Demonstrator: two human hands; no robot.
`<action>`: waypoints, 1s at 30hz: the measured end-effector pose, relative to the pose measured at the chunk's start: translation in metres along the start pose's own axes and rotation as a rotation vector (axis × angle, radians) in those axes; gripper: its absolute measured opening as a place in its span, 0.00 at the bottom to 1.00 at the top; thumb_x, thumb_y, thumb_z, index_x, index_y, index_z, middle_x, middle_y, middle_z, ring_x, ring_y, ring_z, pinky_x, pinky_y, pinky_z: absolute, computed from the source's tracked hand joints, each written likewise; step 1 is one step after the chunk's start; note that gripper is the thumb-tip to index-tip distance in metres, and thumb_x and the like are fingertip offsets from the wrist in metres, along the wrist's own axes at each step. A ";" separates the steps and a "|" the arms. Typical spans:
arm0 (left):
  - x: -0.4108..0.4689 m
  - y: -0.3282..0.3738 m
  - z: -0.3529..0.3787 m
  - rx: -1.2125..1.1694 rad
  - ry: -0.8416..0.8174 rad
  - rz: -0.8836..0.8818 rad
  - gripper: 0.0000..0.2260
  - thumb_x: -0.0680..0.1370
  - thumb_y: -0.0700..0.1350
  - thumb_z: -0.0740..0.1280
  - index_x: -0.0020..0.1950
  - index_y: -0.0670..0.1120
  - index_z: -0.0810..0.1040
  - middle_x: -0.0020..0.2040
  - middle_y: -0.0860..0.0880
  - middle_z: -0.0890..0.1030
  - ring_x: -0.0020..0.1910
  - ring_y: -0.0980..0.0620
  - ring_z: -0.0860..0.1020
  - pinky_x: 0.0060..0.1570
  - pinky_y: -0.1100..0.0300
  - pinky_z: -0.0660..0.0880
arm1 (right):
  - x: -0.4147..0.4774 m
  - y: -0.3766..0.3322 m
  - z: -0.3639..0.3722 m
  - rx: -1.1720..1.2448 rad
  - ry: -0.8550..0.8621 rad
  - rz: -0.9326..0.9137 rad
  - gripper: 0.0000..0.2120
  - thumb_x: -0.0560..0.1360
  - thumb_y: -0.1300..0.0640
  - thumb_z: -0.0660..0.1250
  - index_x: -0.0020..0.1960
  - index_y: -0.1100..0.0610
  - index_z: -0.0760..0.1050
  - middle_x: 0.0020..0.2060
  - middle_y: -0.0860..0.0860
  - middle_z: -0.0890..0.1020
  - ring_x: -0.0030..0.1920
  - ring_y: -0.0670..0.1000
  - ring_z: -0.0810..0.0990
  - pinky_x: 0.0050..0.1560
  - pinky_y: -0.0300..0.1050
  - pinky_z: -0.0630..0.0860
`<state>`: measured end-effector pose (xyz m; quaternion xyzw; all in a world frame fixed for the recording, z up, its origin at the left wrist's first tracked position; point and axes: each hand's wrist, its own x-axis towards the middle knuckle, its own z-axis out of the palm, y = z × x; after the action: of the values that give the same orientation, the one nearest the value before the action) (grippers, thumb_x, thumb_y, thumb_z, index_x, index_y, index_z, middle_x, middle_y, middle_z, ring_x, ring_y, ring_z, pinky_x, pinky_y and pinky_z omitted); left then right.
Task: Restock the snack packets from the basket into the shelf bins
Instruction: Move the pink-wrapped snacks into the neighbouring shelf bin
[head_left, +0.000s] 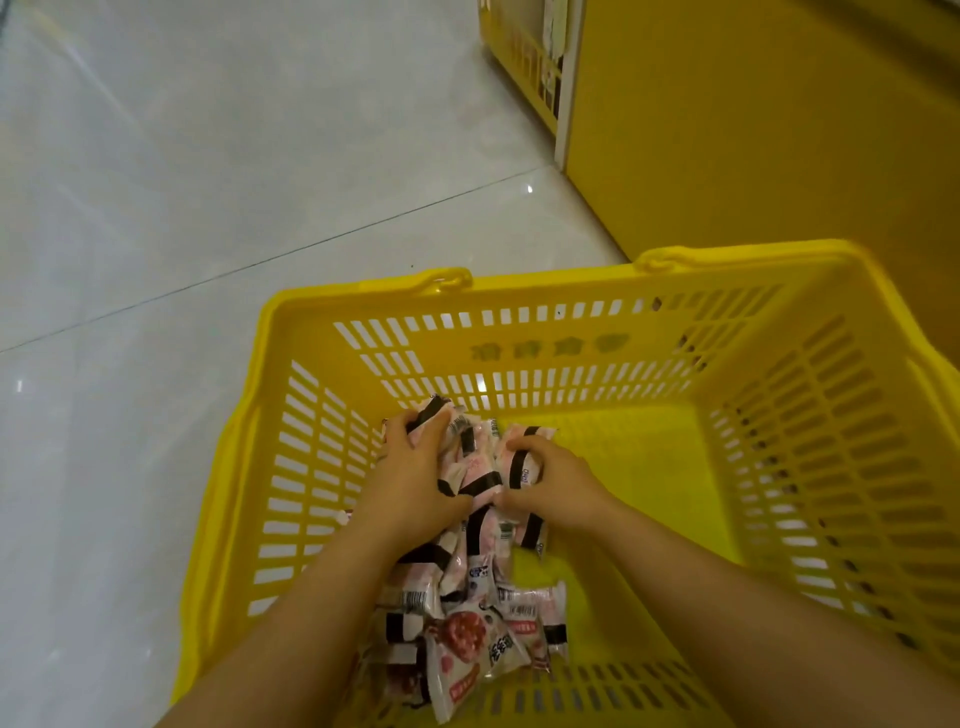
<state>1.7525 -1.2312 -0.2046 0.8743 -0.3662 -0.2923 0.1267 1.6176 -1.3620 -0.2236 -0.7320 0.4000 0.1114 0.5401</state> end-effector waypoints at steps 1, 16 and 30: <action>0.000 -0.001 0.000 -0.009 -0.013 0.001 0.47 0.67 0.59 0.75 0.77 0.59 0.49 0.73 0.58 0.44 0.71 0.42 0.63 0.65 0.50 0.71 | -0.001 -0.001 0.000 0.024 -0.006 -0.012 0.35 0.68 0.55 0.76 0.72 0.51 0.65 0.69 0.52 0.71 0.65 0.54 0.73 0.61 0.48 0.74; -0.002 0.046 0.001 -0.257 -0.034 0.199 0.19 0.76 0.47 0.66 0.67 0.51 0.73 0.64 0.54 0.74 0.59 0.56 0.75 0.56 0.59 0.75 | 0.001 0.029 -0.090 -0.363 0.122 0.080 0.09 0.73 0.50 0.72 0.44 0.55 0.81 0.36 0.52 0.81 0.34 0.49 0.76 0.32 0.41 0.67; 0.014 0.057 -0.035 -1.115 -0.086 -0.181 0.11 0.81 0.42 0.58 0.56 0.51 0.79 0.55 0.46 0.82 0.47 0.50 0.83 0.41 0.56 0.81 | -0.004 0.029 -0.024 -0.481 -0.096 -0.106 0.39 0.73 0.52 0.72 0.77 0.54 0.54 0.73 0.55 0.62 0.72 0.57 0.63 0.70 0.52 0.65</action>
<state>1.7488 -1.2806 -0.1577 0.6902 -0.0849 -0.4867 0.5287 1.5876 -1.3842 -0.2318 -0.8533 0.2971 0.2096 0.3738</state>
